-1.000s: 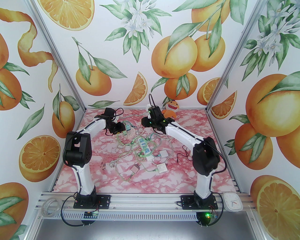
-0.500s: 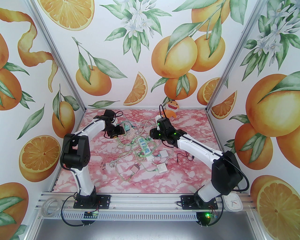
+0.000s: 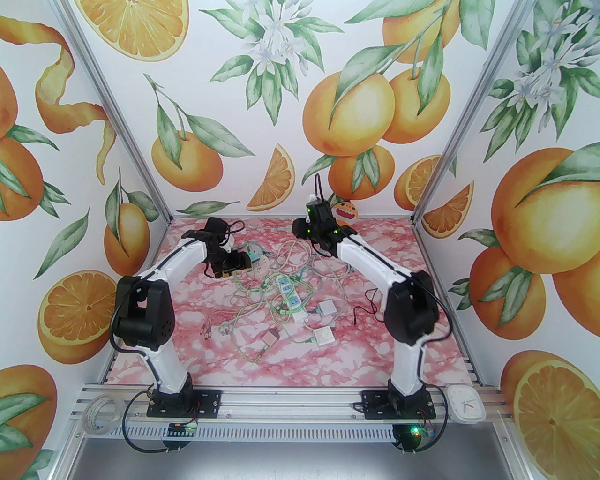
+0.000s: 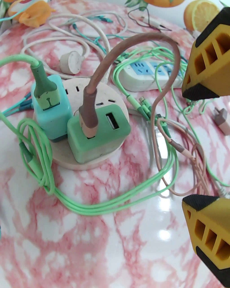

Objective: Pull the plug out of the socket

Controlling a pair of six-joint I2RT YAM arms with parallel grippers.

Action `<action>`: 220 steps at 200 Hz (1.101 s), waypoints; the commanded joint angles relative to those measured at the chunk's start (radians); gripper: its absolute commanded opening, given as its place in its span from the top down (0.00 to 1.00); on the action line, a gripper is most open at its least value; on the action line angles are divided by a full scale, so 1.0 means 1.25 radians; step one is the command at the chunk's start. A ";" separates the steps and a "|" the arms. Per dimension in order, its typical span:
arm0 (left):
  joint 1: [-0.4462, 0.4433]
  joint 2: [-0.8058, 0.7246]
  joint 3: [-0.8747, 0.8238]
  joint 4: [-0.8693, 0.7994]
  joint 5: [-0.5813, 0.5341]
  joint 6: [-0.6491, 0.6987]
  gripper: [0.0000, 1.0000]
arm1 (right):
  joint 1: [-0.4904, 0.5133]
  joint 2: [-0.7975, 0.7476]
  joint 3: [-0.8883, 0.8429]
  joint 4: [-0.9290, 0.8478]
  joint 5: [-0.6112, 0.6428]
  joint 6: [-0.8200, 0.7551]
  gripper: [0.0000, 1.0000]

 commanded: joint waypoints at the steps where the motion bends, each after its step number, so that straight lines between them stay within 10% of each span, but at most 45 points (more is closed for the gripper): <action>1: -0.005 -0.057 -0.012 -0.019 -0.023 -0.019 0.22 | -0.026 0.086 0.083 -0.015 -0.023 -0.009 0.77; 136: -0.005 -0.100 -0.027 -0.053 -0.087 -0.035 0.13 | -0.090 0.221 0.039 0.035 -0.084 0.044 0.70; 197: -0.005 -0.078 -0.002 -0.036 -0.074 -0.021 0.13 | -0.091 0.150 0.015 0.026 -0.088 0.053 0.40; 209: -0.005 -0.073 0.003 -0.028 -0.066 -0.014 0.15 | -0.090 0.120 0.008 0.019 -0.088 0.061 0.04; 220: -0.006 -0.069 0.004 -0.017 -0.057 -0.010 0.16 | -0.090 0.088 -0.004 0.018 -0.096 0.061 0.00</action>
